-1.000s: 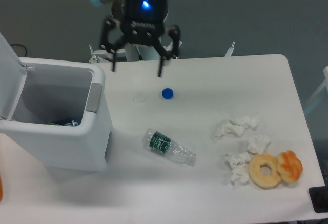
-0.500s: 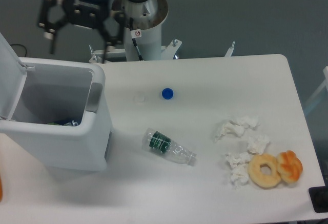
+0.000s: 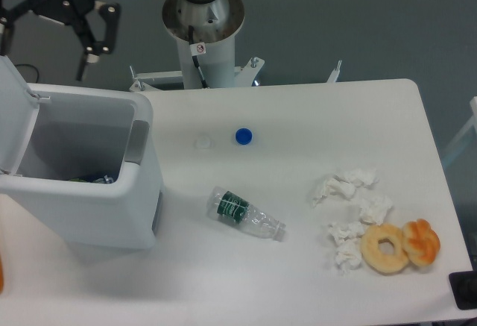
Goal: Close the trash can
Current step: 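Swing the gripper over the trash can behind the raised lid, then lower the gripper behind the lid and push its edge forward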
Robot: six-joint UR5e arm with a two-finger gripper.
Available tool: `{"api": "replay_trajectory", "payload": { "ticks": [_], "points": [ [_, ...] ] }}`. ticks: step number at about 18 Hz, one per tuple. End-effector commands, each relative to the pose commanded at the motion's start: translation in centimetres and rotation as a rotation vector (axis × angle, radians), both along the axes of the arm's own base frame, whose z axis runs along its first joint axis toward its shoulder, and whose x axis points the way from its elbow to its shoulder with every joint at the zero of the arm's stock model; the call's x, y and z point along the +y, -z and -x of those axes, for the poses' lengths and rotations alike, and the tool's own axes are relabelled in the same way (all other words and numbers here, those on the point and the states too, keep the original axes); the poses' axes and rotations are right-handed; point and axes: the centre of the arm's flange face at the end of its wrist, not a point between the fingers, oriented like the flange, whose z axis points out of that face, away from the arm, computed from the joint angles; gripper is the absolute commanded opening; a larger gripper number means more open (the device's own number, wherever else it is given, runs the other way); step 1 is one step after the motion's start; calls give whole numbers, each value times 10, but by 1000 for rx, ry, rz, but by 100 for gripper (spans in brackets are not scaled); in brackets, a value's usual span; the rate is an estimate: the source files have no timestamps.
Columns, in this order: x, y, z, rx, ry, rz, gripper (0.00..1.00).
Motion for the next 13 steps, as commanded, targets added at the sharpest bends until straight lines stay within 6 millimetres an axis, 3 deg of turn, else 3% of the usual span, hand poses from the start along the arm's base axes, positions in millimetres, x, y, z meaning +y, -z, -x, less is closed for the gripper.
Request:
{"api": "replay_trajectory", "payload": {
  "ticks": [6,13],
  "points": [
    [6,2,-24,-24,28,8,100],
    [9,11,-35,-37,48,38,100]
  ]
}}
